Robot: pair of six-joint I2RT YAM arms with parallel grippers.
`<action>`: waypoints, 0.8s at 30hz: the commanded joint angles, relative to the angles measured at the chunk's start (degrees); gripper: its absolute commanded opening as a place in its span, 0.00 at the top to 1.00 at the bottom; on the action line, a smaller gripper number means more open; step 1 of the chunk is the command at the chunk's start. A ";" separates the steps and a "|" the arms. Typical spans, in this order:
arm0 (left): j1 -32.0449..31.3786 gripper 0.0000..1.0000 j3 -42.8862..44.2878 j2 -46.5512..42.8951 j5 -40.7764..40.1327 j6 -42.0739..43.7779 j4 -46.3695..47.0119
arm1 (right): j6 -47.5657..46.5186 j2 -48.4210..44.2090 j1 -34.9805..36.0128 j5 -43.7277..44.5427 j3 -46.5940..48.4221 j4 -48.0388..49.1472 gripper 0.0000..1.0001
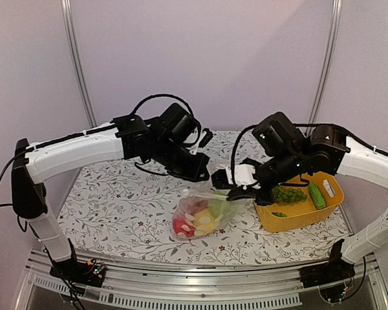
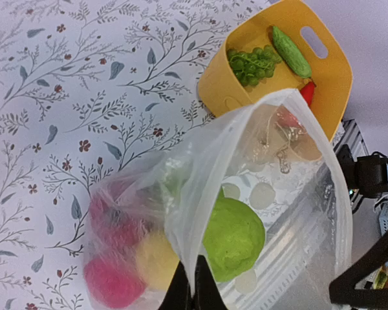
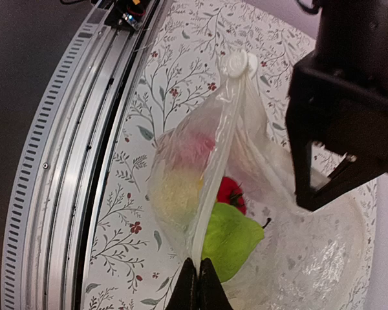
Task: Place the food in the zip-top bag and seal the zipper
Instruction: Adjust the zipper food storage bag at the center of the board.
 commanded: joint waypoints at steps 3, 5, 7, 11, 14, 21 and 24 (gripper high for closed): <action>-1.80 1.00 8.16 -0.01 -1.59 4.37 -1.62 | -2.06 1.08 0.52 -0.63 12.76 -3.21 1.00; -1.76 1.00 8.07 -0.27 -3.05 4.36 -2.23 | -2.75 2.12 0.52 -0.23 10.33 -2.70 1.00; -1.68 1.00 8.04 -0.21 -3.23 4.32 -2.43 | -2.70 2.81 0.52 -1.26 8.75 -2.83 1.00; -1.57 1.00 8.27 0.79 -2.71 4.95 -2.33 | -0.91 3.00 0.52 -4.92 7.90 -2.81 1.00; -1.33 1.00 8.72 2.59 -2.28 5.49 -2.90 | 0.14 2.83 0.52 -6.06 8.28 -2.86 1.00; -1.19 1.00 11.21 5.87 -3.41 6.33 -5.50 | 1.69 1.78 0.52 -5.95 6.09 0.33 0.96; -1.20 1.00 11.80 6.59 -3.45 6.58 -5.56 | 2.01 1.50 0.52 -6.59 4.65 1.17 0.92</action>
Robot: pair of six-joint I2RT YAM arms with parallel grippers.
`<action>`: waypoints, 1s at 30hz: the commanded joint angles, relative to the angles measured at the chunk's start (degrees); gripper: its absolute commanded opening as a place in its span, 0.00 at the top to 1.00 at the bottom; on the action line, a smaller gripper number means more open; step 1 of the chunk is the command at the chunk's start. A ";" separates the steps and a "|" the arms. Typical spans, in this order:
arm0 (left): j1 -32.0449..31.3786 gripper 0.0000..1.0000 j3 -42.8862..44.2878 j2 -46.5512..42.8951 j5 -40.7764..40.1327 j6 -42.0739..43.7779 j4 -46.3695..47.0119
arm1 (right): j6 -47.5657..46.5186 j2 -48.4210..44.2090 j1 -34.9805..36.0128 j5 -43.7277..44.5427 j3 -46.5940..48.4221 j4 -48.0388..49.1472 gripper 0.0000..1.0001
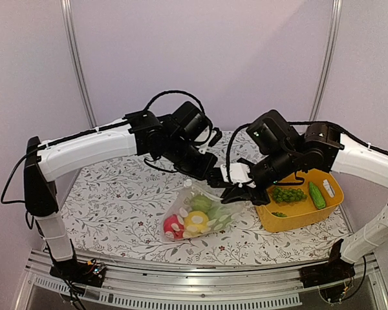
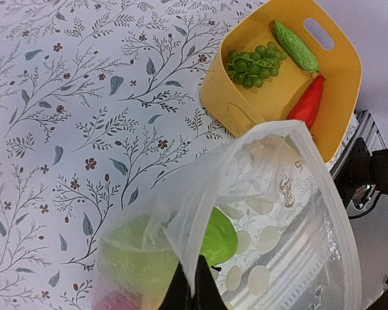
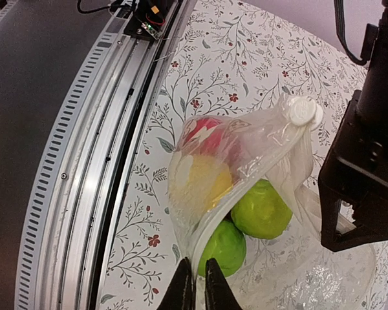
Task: Place the food in the zip-top bag and seal the zipper
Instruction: Adjust the zipper food storage bag at the center of the board, then pick up the fake fruit from the bin.
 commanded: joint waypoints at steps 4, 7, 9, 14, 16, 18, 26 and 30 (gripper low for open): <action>0.20 1.00 3.39 1.49 0.01 0.95 -1.27 | 2.73 -0.75 0.39 -2.63 -2.06 2.54 0.81; 0.05 1.00 4.14 0.68 -0.08 0.64 -1.17 | 3.61 -2.70 -0.99 -5.55 0.04 1.58 0.66; 0.08 1.00 4.03 0.27 -0.37 0.74 -1.11 | 3.97 -4.17 -3.66 -9.53 2.93 -0.05 0.61; 0.21 1.00 3.87 0.64 -0.21 1.23 -1.89 | 4.76 -9.05 -12.14 -13.52 4.11 -1.39 0.52; 0.22 1.00 3.68 0.96 -0.08 1.24 -1.84 | 5.26 -10.86 -16.03 -14.16 3.11 -1.63 0.51; 0.18 1.00 3.67 1.34 -0.02 1.19 -1.82 | 6.20 -11.98 -20.72 -14.95 1.46 -1.47 0.51; 0.19 1.00 3.59 2.26 0.87 1.39 -1.74 | 8.12 -11.44 -39.86 -21.67 -1.50 -3.56 0.53; 0.20 1.00 3.38 2.17 0.78 1.36 -1.74 | 7.61 -10.38 -44.84 -19.37 -4.59 -3.34 0.54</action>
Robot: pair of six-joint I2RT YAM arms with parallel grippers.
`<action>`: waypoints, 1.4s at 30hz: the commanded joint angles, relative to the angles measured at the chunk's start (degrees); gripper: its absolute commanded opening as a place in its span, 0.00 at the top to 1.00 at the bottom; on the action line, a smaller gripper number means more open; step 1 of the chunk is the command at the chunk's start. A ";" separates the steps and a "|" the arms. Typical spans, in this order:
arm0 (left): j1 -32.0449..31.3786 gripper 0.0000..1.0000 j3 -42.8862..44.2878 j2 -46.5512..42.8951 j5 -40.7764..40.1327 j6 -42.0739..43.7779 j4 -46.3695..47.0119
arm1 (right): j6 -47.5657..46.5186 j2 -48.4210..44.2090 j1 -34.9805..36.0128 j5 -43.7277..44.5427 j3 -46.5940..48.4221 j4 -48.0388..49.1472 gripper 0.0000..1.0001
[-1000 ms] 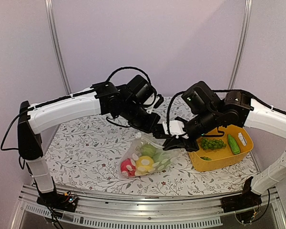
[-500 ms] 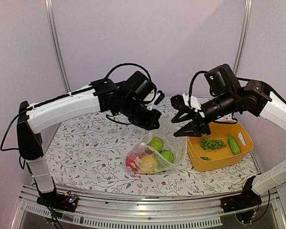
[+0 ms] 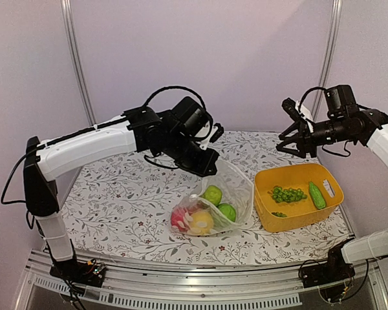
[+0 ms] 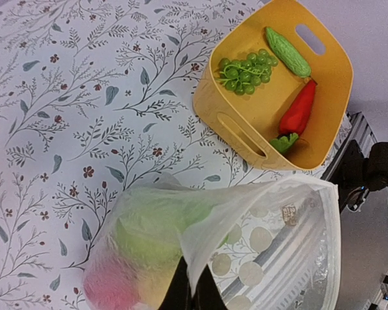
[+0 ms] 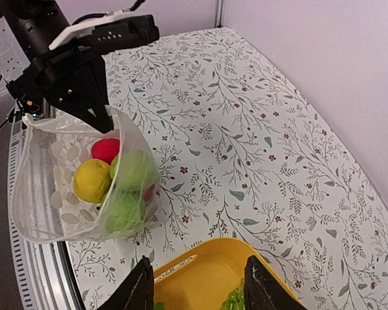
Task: Place the food in the zip-top bag and seal the zipper
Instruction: Pick up the fake fruit from the bin.
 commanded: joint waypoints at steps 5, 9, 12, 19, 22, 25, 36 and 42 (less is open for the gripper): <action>0.21 1.00 0.46 1.15 0.51 0.89 -0.66 | -0.97 3.16 -5.88 4.84 -7.21 -1.51 0.54; 0.22 1.00 0.21 1.14 0.51 0.82 -0.66 | -2.32 3.95 -5.91 10.78 -11.13 0.50 0.54; 0.07 1.00 -0.05 1.14 0.68 0.64 -0.66 | -2.77 4.97 -5.89 15.55 -13.07 1.96 0.55; 0.13 1.00 -0.33 1.02 0.37 0.24 -0.38 | -3.31 6.47 -5.95 22.79 -18.78 6.30 0.56; 0.12 1.00 -0.17 1.27 0.74 0.26 -0.23 | -3.19 7.84 -5.95 25.49 -20.74 7.30 0.57; 0.10 1.00 -0.16 1.49 1.06 0.17 -0.23 | -3.02 9.07 -5.94 27.36 -22.38 8.59 0.58; -0.20 1.00 -0.89 0.72 0.81 -0.39 -0.23 | -2.04 14.24 -5.88 28.99 -24.44 11.89 0.61; -0.30 1.00 -1.39 0.35 0.70 -0.71 -0.23 | -1.69 16.69 -5.95 28.90 -24.53 12.77 0.63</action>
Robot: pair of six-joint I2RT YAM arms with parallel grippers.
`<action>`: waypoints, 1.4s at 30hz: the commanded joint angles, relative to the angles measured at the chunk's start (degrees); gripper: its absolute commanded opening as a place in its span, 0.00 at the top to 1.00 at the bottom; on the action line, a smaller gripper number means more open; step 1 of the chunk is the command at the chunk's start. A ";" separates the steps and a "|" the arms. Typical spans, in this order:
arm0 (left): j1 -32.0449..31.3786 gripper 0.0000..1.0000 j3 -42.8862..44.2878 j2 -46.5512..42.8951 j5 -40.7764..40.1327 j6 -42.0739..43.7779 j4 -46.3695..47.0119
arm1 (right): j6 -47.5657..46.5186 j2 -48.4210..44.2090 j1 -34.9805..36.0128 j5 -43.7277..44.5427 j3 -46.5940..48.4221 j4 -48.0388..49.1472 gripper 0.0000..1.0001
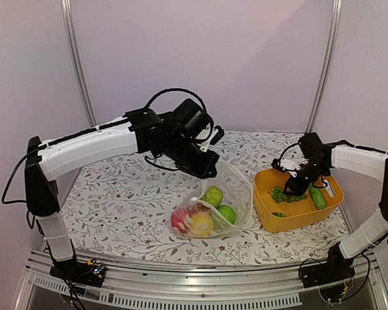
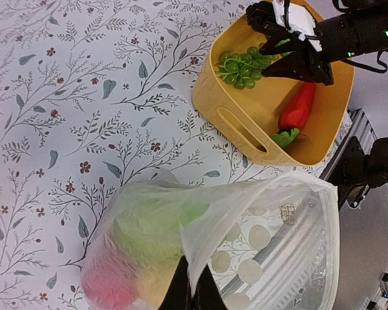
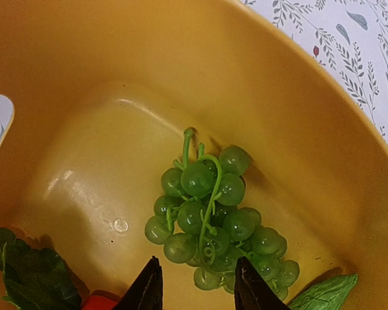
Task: Place the food in the zip-top bag and seal the zipper
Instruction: Pick up the fake fruit from the bin.
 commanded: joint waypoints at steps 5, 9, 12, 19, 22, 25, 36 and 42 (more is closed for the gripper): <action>-0.44 1.00 -0.88 0.07 -0.14 -0.58 -0.27 | 0.37 2.54 -0.19 0.89 -1.50 2.07 0.64; -0.47 1.00 -0.89 -0.01 -0.01 -0.66 -0.29 | 0.28 3.22 -0.17 1.67 -2.41 2.97 0.68; -0.60 1.00 -0.93 0.04 0.01 -0.76 -0.32 | 0.45 3.59 -0.14 2.00 -2.77 3.65 0.72; -0.93 1.00 -1.30 -0.12 0.10 -1.19 -0.29 | 0.71 4.26 -0.17 2.38 -2.91 4.18 0.92; -1.13 1.00 -1.42 -0.19 0.08 -1.32 -0.30 | 0.88 3.41 -0.20 2.80 -2.67 3.84 1.00; -1.22 1.00 -1.50 -0.22 0.03 -1.27 -0.27 | 0.89 0.49 -0.20 2.95 -1.90 2.63 1.00; -1.16 1.00 -1.06 0.22 -0.56 -0.58 -0.27 | 1.45 -10.99 -0.19 -3.81 10.04 -10.18 1.00; -1.16 1.00 -1.37 0.38 -0.83 -0.58 -0.27 | 2.63 -13.34 -0.20 -9.30 20.03 -15.74 1.00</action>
